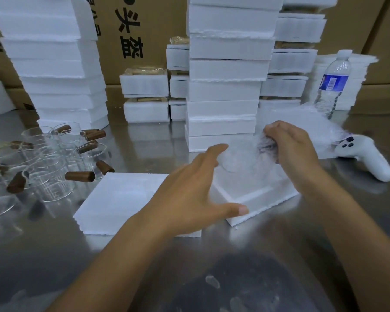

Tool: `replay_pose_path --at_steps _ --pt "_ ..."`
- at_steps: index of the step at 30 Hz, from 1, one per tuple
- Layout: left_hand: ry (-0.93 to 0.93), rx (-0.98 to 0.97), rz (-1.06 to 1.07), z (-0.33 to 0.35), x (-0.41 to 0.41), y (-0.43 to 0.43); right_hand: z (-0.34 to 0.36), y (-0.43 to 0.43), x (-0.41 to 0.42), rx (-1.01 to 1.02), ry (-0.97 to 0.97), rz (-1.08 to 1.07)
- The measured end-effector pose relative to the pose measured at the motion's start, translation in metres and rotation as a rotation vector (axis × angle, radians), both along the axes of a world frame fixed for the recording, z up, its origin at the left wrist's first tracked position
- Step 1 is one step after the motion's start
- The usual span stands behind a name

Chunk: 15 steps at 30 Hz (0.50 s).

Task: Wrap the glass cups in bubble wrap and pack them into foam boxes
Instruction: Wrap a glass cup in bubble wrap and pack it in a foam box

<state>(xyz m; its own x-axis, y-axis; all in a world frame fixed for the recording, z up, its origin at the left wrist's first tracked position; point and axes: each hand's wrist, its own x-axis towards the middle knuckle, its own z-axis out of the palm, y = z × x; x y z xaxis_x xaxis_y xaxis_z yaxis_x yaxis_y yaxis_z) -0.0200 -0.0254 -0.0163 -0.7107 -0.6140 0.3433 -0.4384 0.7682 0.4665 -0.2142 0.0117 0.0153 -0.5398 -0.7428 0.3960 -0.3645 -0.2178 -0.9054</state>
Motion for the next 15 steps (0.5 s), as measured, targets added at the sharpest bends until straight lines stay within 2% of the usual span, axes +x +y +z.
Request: replay_pose_path --at_steps 5,8,11,13,15 --pt "0.011 0.029 0.026 -0.003 0.003 -0.006 -0.006 -0.003 0.002 0.213 0.096 0.163" --pt "0.036 0.116 0.008 -0.001 0.006 -0.013 -0.009 -0.002 -0.003 0.297 0.214 0.075" --pt "0.062 0.185 -0.022 0.000 0.009 -0.018 -0.015 -0.002 -0.008 0.262 0.356 0.000" --pt "0.065 0.202 -0.026 -0.001 0.010 -0.020 -0.016 -0.002 -0.011 0.235 0.408 -0.014" --pt "0.056 0.193 -0.014 -0.001 0.011 -0.021 -0.020 -0.002 -0.015 0.306 0.497 -0.050"
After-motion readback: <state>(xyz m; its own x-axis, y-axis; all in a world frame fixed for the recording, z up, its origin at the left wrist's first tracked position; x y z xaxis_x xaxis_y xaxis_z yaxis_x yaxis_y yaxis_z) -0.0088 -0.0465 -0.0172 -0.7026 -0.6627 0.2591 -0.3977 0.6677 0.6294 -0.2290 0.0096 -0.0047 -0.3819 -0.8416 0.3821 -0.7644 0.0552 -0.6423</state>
